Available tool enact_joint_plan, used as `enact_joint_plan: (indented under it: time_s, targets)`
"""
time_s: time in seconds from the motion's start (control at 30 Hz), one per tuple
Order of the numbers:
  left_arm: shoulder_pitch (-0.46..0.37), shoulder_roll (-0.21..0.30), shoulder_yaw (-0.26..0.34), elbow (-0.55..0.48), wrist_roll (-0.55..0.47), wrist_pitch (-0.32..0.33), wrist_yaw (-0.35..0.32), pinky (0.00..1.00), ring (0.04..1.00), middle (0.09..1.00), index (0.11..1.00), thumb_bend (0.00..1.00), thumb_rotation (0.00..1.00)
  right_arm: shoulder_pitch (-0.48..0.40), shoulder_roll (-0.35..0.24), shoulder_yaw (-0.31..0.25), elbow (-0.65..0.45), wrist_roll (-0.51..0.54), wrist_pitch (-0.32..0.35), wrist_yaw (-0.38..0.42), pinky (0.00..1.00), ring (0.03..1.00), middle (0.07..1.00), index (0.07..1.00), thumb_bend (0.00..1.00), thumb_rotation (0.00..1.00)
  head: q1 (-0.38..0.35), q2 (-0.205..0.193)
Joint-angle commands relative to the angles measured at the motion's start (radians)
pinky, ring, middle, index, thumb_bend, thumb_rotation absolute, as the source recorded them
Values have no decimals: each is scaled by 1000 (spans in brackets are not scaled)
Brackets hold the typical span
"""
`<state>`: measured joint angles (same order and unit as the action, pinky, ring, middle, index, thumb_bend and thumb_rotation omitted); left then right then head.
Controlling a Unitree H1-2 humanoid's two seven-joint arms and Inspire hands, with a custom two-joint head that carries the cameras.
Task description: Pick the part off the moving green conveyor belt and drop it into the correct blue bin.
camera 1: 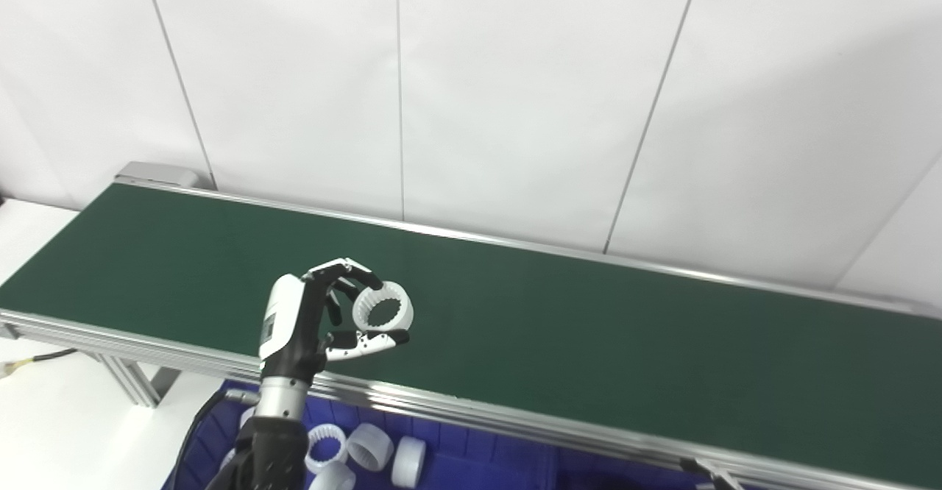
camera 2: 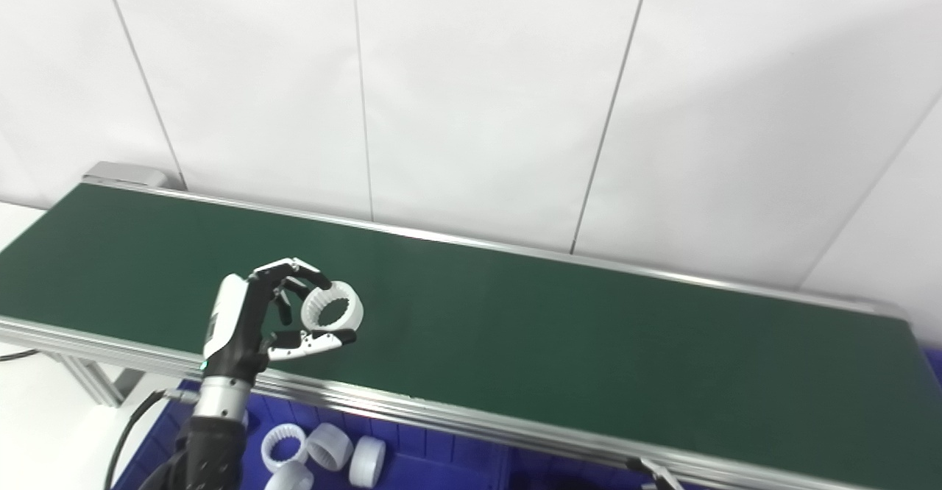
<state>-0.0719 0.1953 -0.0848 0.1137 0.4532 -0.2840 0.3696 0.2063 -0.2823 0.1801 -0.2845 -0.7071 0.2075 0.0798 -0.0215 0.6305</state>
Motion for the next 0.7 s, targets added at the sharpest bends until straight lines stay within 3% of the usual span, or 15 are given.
enact_joint_plan:
  time_s: [0.0, 0.17, 0.3, 0.53, 0.67]
  targets:
    - [15, 20, 8, -14, -26, -60, -20, 241, 298, 422, 494, 511, 0, -14, -4, -7, -24, -10, -12, -10, 603, 651, 679, 818, 795, 294, -22, 24]
    - [69, 28, 5, 14, -60, -103, -76, 262, 319, 438, 492, 512, 0, -34, -4, -5, -19, -17, 0, 4, 592, 657, 683, 819, 808, 389, -63, 78]
    - [102, 17, 11, 21, -66, -102, -99, 230, 291, 429, 490, 511, 0, -42, 1, -11, -38, -17, 21, 30, 571, 647, 682, 818, 820, 382, -70, 111]
    - [158, 19, 19, 69, -68, -140, -109, 204, 261, 411, 489, 508, 0, -47, 7, -18, -53, -24, 34, 52, 557, 641, 681, 823, 814, 403, -68, 129]
    - [185, 25, 23, 93, -36, -127, -102, 209, 269, 417, 491, 508, 0, -46, 12, -23, -57, -24, 35, 57, 550, 635, 677, 820, 814, 394, -72, 131]
